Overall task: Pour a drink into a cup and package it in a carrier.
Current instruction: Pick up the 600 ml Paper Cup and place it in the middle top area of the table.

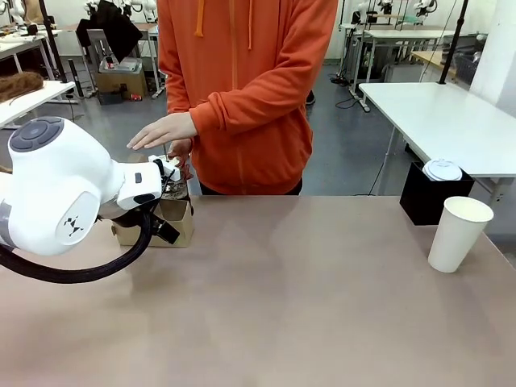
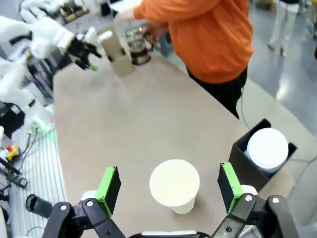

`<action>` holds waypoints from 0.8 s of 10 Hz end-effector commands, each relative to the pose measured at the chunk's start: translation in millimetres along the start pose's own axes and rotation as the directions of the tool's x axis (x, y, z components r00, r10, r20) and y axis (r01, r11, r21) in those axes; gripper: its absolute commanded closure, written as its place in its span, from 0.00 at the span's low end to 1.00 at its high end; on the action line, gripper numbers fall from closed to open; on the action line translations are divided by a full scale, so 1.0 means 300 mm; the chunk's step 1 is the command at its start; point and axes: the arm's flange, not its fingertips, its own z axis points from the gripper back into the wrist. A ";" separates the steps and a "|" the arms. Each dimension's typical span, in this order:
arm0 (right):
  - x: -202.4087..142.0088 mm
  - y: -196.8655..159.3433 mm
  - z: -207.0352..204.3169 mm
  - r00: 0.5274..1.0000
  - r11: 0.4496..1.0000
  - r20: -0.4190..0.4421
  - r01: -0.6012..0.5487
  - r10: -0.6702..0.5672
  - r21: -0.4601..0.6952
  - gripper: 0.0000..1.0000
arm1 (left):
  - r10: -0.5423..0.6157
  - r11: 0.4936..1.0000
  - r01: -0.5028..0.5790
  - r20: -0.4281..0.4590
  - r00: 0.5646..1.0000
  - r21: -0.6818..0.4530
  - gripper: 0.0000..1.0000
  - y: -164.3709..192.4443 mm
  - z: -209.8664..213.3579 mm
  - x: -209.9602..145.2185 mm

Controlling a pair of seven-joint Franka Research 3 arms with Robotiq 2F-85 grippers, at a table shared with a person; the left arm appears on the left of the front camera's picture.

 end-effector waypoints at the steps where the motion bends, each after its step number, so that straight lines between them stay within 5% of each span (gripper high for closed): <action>1: -0.162 -0.112 -0.019 0.991 0.994 0.131 -0.017 0.004 0.105 0.00 | 0.001 1.000 -0.001 0.000 1.000 -0.001 0.00 0.000 0.000 -0.001; 3: -0.265 -0.150 -0.023 0.981 0.990 0.193 -0.023 -0.003 0.136 0.00 | 0.001 1.000 -0.001 0.000 1.000 -0.001 0.00 0.000 0.000 -0.001; 8: -0.330 -0.118 -0.042 0.981 0.992 0.195 0.002 -0.027 0.126 0.00 | 0.001 1.000 -0.001 0.000 1.000 -0.001 0.00 0.000 0.000 -0.001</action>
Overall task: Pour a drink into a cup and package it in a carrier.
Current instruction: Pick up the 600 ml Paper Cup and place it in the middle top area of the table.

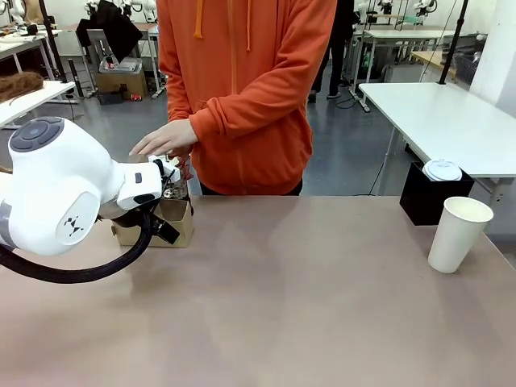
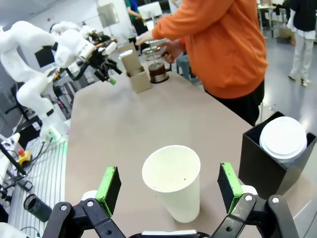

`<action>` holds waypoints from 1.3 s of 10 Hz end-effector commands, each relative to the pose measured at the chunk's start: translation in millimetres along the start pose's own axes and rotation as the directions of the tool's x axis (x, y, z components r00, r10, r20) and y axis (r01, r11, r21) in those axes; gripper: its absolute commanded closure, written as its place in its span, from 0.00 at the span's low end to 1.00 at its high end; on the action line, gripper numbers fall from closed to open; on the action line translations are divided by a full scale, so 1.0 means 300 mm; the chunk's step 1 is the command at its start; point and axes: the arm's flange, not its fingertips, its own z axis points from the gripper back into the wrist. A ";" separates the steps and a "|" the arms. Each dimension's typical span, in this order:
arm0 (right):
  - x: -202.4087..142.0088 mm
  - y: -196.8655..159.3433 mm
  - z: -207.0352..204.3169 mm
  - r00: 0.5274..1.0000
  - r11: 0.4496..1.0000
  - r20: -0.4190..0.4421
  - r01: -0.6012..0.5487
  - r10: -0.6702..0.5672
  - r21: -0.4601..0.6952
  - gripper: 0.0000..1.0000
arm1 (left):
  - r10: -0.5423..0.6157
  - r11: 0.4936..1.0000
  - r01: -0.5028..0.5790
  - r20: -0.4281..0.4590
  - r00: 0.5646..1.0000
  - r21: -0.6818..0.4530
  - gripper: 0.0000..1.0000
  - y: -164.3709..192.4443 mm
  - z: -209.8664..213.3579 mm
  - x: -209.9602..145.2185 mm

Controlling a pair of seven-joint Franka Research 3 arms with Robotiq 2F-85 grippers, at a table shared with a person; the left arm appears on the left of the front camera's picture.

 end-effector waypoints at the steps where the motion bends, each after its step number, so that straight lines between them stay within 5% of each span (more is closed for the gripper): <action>1: 0.008 0.025 0.003 1.000 1.000 0.002 -0.001 0.001 -0.004 0.00 | 0.001 1.000 -0.001 0.001 1.000 -0.001 0.00 0.000 0.001 -0.001; 2: 0.000 0.000 0.000 1.000 1.000 0.000 0.000 0.000 0.000 0.00 | 0.001 1.000 -0.001 0.001 1.000 -0.001 0.00 0.000 0.001 -0.001; 7: -0.290 0.034 -0.073 0.960 0.999 0.281 -0.020 0.010 0.032 0.00 | 0.001 1.000 -0.001 0.001 1.000 -0.001 0.00 0.000 0.001 -0.001; 13: -0.491 0.058 -0.182 0.948 0.993 0.294 -0.109 0.119 -0.051 0.00 | 0.001 1.000 -0.001 0.001 1.000 -0.001 0.00 0.000 0.001 -0.001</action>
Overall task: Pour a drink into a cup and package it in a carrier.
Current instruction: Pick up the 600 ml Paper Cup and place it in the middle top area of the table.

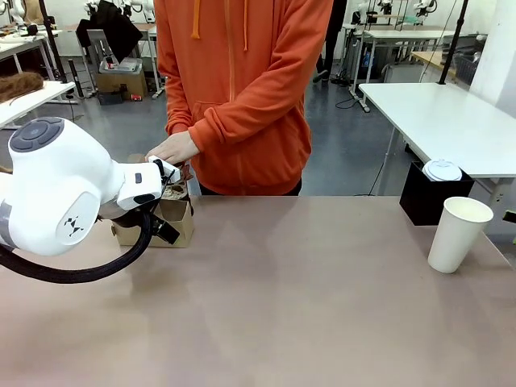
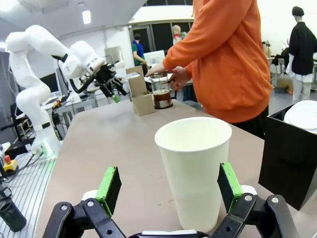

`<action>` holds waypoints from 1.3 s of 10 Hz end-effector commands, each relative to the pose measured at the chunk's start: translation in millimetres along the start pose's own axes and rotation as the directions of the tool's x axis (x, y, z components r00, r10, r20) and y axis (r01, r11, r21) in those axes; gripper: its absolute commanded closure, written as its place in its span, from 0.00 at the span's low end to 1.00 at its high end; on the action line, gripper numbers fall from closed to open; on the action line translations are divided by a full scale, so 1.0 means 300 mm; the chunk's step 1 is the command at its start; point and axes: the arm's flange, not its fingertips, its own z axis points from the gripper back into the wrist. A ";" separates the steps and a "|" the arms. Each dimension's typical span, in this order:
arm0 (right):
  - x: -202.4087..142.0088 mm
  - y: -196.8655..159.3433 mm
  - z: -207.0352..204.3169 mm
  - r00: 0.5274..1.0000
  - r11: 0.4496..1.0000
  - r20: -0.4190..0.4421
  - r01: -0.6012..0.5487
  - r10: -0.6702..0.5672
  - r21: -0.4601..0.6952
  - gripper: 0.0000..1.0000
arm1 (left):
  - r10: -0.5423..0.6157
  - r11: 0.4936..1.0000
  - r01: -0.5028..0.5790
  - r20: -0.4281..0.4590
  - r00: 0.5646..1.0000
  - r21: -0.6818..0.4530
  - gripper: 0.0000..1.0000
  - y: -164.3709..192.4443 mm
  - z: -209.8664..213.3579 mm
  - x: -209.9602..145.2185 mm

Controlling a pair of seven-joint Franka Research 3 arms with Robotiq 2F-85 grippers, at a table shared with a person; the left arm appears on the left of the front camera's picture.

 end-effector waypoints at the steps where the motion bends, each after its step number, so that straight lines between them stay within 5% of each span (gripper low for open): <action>1: -0.050 0.000 -0.054 0.999 0.998 0.003 -0.037 0.037 -0.050 0.00 | 0.001 1.000 -0.001 0.000 1.000 -0.001 0.00 0.000 0.001 -0.001; 5: -0.110 -0.001 -0.128 0.998 0.988 -0.019 -0.057 0.055 -0.142 0.00 | 0.001 1.000 -0.001 0.000 1.000 -0.001 0.00 0.000 0.001 -0.001; 13: -0.142 -0.007 -0.259 0.999 0.988 -0.025 -0.043 0.039 -0.150 0.00 | 0.001 1.000 -0.001 0.000 1.000 -0.001 0.00 0.000 0.001 -0.001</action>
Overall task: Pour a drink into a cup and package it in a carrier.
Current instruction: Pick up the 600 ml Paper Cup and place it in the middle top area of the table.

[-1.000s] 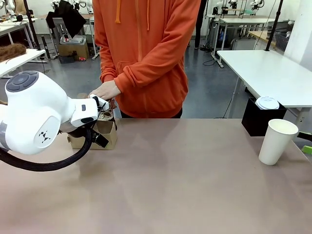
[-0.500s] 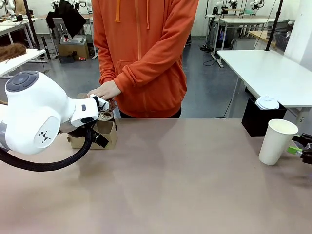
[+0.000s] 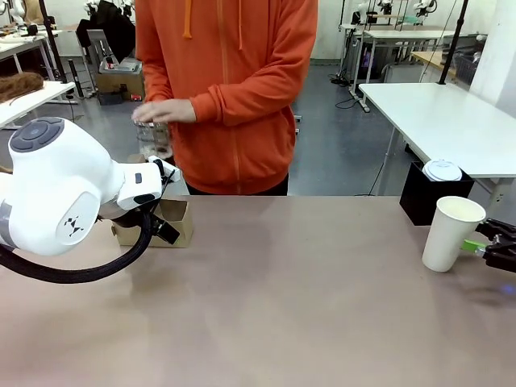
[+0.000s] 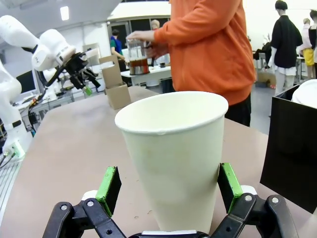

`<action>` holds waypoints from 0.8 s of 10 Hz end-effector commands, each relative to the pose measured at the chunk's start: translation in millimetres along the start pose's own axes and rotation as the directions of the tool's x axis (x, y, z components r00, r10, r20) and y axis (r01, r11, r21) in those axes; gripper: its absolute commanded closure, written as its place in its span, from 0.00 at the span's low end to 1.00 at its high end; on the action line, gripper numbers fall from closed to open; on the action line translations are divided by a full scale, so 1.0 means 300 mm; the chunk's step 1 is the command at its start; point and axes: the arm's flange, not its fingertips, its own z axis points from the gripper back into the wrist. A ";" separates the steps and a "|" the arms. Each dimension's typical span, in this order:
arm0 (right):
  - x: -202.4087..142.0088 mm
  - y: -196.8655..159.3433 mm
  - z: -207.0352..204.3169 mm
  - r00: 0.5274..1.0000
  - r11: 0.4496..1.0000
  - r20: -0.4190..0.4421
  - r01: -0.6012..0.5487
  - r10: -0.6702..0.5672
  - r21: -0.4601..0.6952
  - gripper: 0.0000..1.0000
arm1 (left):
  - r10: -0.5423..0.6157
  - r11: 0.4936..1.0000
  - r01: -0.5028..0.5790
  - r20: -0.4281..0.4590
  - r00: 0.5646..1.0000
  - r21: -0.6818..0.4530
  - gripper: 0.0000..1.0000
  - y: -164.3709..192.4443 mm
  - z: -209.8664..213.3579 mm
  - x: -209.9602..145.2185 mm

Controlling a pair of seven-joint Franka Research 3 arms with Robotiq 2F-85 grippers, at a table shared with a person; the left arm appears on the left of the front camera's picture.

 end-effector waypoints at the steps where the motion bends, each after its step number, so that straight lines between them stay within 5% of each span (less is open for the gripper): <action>1: 0.001 0.009 -0.056 1.000 0.999 -0.011 -0.017 0.017 -0.046 0.00 | 0.001 1.000 -0.001 0.000 1.000 -0.001 0.00 0.000 0.001 -0.001; 8: -0.020 -0.019 -0.163 0.998 0.997 -0.034 0.048 -0.050 -0.054 0.00 | 0.001 1.000 -0.001 0.000 1.000 -0.001 0.00 0.000 0.001 -0.001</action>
